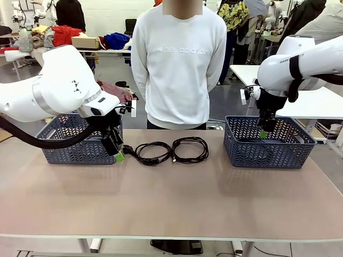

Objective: Organize the cables according to human instructions.
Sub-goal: Pick up a bundle of cables and place it in the basket indicated by the human.

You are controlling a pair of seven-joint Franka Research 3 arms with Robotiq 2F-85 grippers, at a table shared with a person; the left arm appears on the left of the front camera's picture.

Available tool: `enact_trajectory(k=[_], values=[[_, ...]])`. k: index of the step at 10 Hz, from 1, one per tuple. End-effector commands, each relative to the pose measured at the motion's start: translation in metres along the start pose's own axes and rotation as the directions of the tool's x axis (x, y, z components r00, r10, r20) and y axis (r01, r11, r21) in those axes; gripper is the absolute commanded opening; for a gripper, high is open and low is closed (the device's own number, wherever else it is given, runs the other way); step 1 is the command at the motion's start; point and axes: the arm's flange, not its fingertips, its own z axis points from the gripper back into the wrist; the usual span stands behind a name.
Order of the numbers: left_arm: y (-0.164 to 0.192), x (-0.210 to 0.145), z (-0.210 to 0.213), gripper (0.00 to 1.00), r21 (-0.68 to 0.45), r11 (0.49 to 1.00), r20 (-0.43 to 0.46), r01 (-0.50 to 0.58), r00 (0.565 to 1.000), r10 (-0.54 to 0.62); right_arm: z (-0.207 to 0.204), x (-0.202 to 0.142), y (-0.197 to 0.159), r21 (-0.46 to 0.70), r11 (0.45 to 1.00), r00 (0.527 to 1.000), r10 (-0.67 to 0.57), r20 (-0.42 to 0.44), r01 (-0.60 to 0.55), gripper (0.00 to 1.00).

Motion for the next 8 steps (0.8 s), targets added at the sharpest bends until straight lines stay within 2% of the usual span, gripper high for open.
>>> enact_trajectory(k=[1, 4, 6, 7, 8], values=[[-0.0007, -0.0014, 0.0003, 1.0, 0.001, 1.0, 0.001, -0.01, 1.0, 0.01, 0.0032, 0.0006, -0.0021, 0.01, 1.0, 1.0, -0.025, -0.002, 0.025, 1.0], [-0.0007, -0.0014, 0.0003, 1.0, 0.001, 1.0, 0.001, -0.01, 1.0, 0.01, 0.004, 0.0015, -0.0009, 0.021, 0.999, 1.0, -0.031, -0.004, 0.031, 1.0], [-0.0007, -0.0014, 0.0003, 1.0, 0.001, 1.0, 0.001, -0.01, 1.0, 0.01, 0.0049, 0.0012, -0.0016, -0.026, 0.998, 0.998, -0.06, -0.009, 0.06, 1.0], [-0.0007, -0.0014, 0.0003, 1.0, 0.001, 1.0, 0.001, -0.01, 1.0, 0.01, -0.0005, -0.0006, 0.0012, 0.011, 1.0, 1.0, -0.006, -0.004, 0.006, 1.0], [-0.0007, -0.0014, 0.0003, 1.0, 0.001, 1.0, 0.001, -0.01, 1.0, 0.01, -0.0005, -0.0006, 0.0012, 0.011, 1.0, 1.0, -0.006, -0.004, 0.006, 1.0]])
